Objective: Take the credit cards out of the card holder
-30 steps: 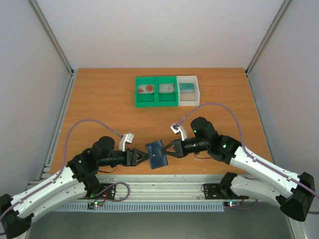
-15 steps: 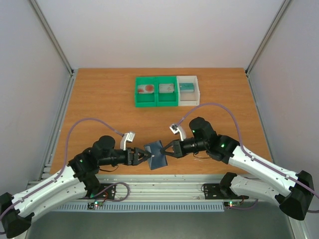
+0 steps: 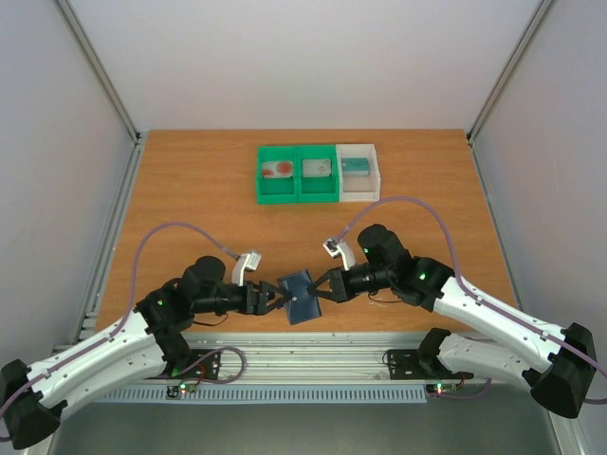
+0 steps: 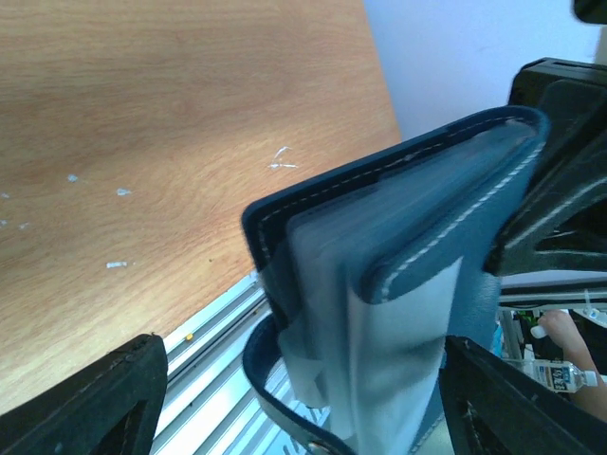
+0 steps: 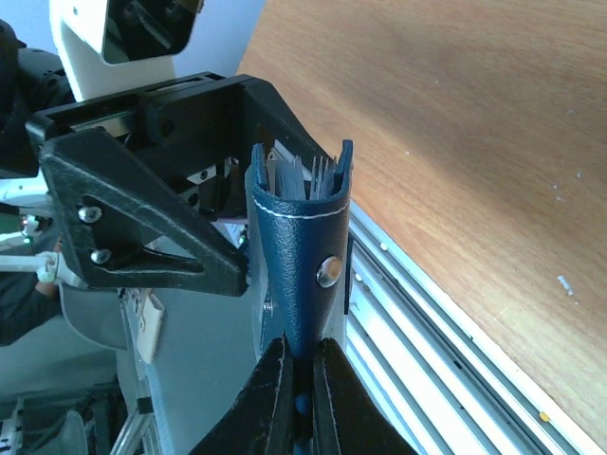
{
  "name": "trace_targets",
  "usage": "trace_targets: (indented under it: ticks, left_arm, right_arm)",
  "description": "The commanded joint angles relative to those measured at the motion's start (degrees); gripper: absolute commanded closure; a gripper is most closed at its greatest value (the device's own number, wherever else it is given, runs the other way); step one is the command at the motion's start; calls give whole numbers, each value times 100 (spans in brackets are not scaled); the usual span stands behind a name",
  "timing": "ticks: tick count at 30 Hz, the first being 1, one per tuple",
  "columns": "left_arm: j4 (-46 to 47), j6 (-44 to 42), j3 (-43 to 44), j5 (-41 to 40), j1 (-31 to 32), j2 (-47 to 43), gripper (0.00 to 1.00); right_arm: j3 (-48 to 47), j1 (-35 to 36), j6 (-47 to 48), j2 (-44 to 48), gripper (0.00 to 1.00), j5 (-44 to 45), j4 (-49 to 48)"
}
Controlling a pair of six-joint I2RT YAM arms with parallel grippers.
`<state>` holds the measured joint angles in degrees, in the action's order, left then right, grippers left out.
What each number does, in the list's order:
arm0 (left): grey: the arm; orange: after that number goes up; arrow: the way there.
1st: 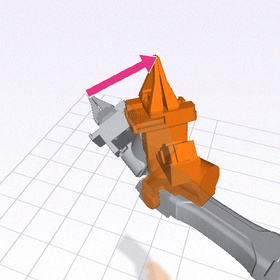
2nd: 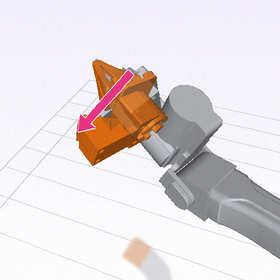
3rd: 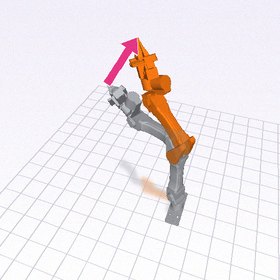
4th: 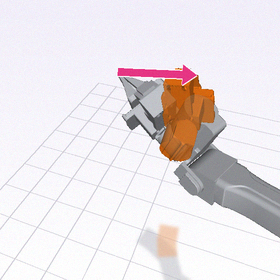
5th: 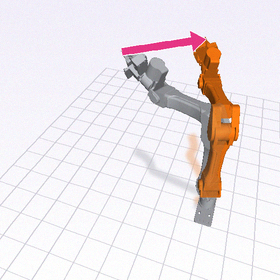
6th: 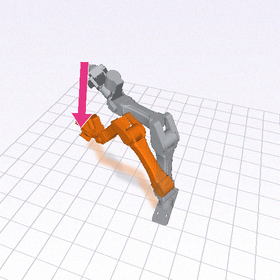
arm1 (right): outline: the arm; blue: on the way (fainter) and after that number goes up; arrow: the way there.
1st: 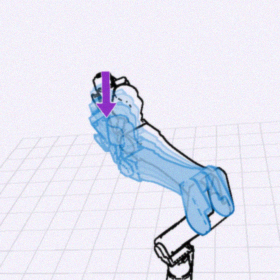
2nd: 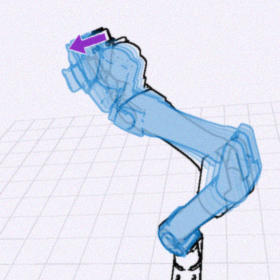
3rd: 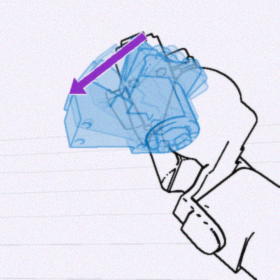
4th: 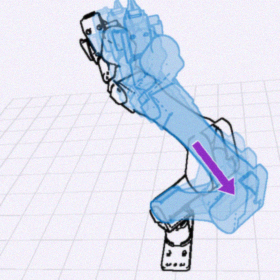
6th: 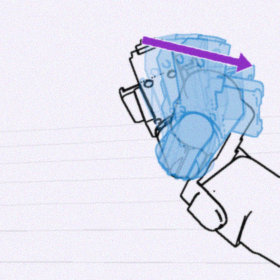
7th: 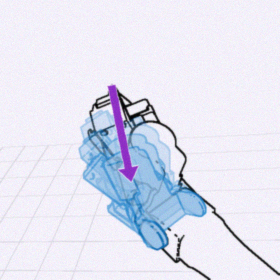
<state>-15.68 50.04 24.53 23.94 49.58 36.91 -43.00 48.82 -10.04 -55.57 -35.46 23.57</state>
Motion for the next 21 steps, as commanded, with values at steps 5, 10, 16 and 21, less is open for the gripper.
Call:
trace_targets:
  ticks: [5,10,16,21]
  left_arm:
    - [920,-49,-32,279,18,-8,18]
    - [503,-213,75,-116,17,165,20]
    - [-69,-404,73,-382,22,81,42]
    - [127,-195,-228,-297,17,-345,74]
  right_arm:
    - [-208,0,226,27,99,72,105]
    - [-243,-3,236,20,99,-1,58]
    - [-271,-4,218,98,99,2,42]
    - [-136,-4,272,70,99,162,-44]
